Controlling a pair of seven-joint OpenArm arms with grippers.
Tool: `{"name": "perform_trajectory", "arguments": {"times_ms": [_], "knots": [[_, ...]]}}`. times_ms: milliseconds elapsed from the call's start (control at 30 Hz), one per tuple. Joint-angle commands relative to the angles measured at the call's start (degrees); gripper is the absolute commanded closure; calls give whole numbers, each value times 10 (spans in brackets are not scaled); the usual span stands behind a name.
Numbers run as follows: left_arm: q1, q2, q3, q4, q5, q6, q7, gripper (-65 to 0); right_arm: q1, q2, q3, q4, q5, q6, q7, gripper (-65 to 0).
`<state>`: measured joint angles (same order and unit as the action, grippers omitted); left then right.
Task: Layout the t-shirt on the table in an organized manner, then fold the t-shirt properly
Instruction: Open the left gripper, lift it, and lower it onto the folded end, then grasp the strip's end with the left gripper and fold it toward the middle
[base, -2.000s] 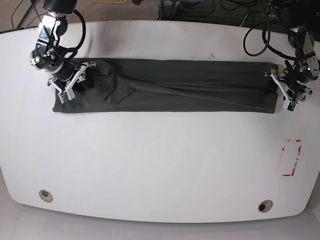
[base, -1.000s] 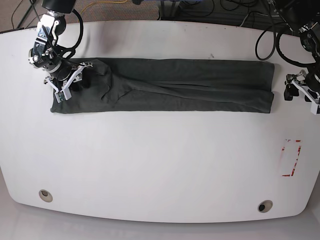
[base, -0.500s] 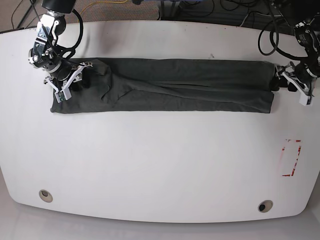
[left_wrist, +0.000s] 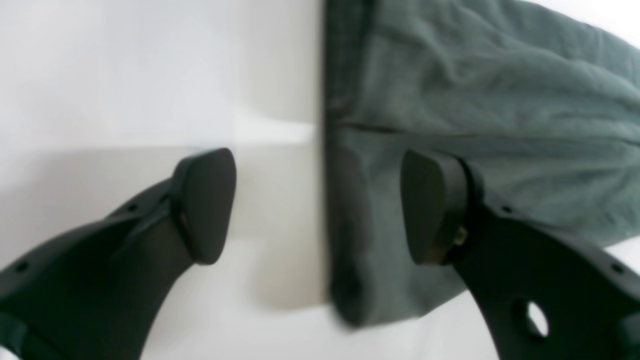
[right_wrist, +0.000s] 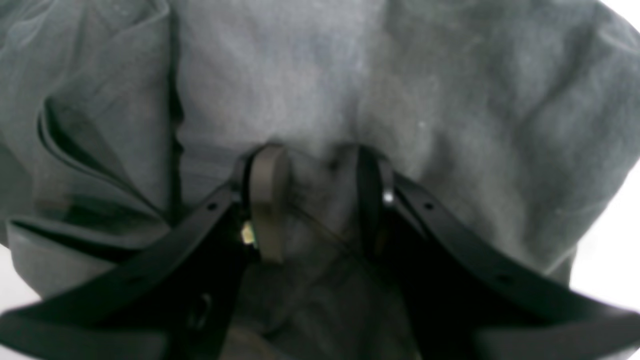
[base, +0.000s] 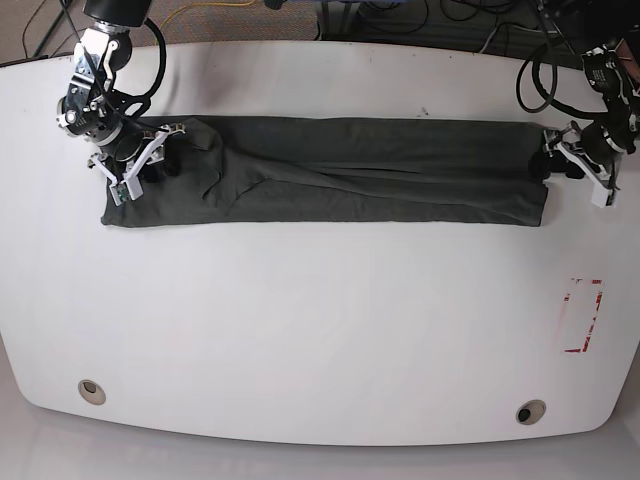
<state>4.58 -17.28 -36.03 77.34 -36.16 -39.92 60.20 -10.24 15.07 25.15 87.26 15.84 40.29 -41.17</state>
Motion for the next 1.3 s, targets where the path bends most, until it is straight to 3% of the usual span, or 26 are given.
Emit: {"name": "perform_trajectory", "arguments": {"times_ms": [0, 433, 533, 733, 867, 1000, 1267], "knots": [[-7, -3, 9, 8, -7, -1, -4, -485, 2, 7, 1, 4, -8, -3, -13, -217], [-9, 22, 47, 7, -6, -1, -4, -463, 2, 7, 1, 4, -8, -3, -13, -217], [-10, 22, 62, 7, -6, -1, -5, -394, 2, 7, 1, 4, -8, -3, -13, -217], [-13, 23, 86, 7, -7, -1, -5, -181, 2, 7, 1, 4, -8, -3, -13, -217], [-20, 23, 87, 7, -7, -1, -5, -88, 2, 6, 1, 4, -8, -3, -13, -217], [-21, 23, 86, 16, -7, -1, -5, -57, 2, -3, 1, 4, -8, -3, -13, -217], [0, 22, 87, 121, -6, -1, -14, -56, 2, -8, 1, 4, -8, -3, -13, -217]]}}
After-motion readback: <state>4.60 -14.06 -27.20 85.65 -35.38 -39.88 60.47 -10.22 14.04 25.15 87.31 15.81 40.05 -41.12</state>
